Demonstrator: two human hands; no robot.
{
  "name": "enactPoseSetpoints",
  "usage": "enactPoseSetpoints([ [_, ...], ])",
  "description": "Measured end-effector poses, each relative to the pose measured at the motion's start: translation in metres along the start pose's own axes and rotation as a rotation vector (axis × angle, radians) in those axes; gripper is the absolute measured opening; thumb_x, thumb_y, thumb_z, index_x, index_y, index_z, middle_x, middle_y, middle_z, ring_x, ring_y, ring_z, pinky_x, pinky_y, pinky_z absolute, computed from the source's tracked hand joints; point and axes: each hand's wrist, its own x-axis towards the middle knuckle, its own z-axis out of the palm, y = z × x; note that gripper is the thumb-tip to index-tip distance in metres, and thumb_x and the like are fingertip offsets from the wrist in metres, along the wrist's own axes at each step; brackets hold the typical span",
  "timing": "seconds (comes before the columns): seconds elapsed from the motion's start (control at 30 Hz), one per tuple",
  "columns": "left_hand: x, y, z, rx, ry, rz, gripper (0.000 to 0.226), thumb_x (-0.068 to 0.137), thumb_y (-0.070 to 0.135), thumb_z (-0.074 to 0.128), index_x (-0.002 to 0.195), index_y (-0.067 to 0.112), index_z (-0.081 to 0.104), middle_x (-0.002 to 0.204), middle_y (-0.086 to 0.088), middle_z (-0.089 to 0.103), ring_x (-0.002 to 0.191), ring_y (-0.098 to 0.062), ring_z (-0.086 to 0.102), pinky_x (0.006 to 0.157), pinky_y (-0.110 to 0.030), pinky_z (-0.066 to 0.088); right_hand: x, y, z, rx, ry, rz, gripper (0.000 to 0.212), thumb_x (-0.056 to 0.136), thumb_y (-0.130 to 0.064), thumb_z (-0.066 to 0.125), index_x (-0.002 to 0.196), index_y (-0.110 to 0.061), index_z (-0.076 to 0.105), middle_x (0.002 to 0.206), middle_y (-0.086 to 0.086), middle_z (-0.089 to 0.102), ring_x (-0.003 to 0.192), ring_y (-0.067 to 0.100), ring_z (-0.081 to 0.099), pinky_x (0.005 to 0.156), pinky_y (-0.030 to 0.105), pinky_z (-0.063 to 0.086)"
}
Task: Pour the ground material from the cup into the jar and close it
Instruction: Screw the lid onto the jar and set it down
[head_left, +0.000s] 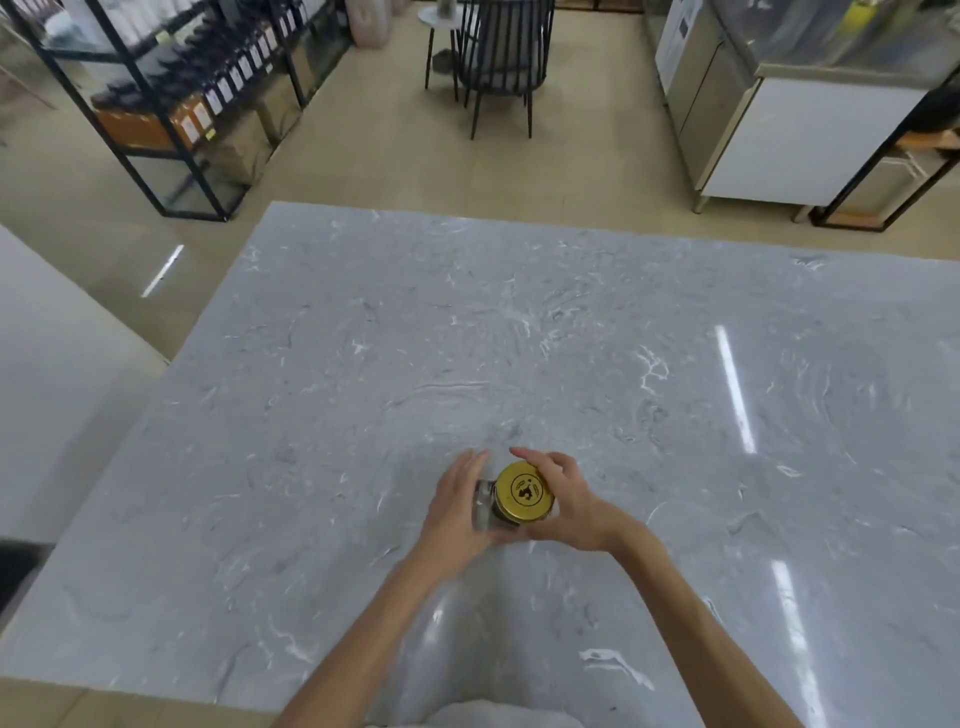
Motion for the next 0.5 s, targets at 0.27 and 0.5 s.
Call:
enactPoseSetpoints([
  [0.27,0.036,-0.003,0.013,-0.275,-0.09,0.008,0.067,0.076,0.036,0.089,0.135,0.035,0.056,0.132,0.005,0.061,0.126,-0.017,0.057,0.103,-0.048,0.051,0.008,0.004,0.051,0.547,0.391,0.169,0.101,0.076,-0.001,0.082,0.154,-0.009,0.019,0.14,0.003,0.051,0.13,0.012,0.047,0.107,0.025,0.04],
  [0.5,0.121,0.028,-0.014,-0.263,-0.05,0.084,0.057,0.071,0.013,0.081,0.116,0.041,0.063,0.116,0.011,0.069,0.111,-0.009,0.066,0.093,-0.044,0.057,0.08,0.005,-0.01,0.521,0.394,0.101,0.076,0.075,-0.002,0.083,0.137,-0.022,0.042,0.119,-0.007,0.063,0.108,-0.006,0.059,0.084,0.009,0.045],
])
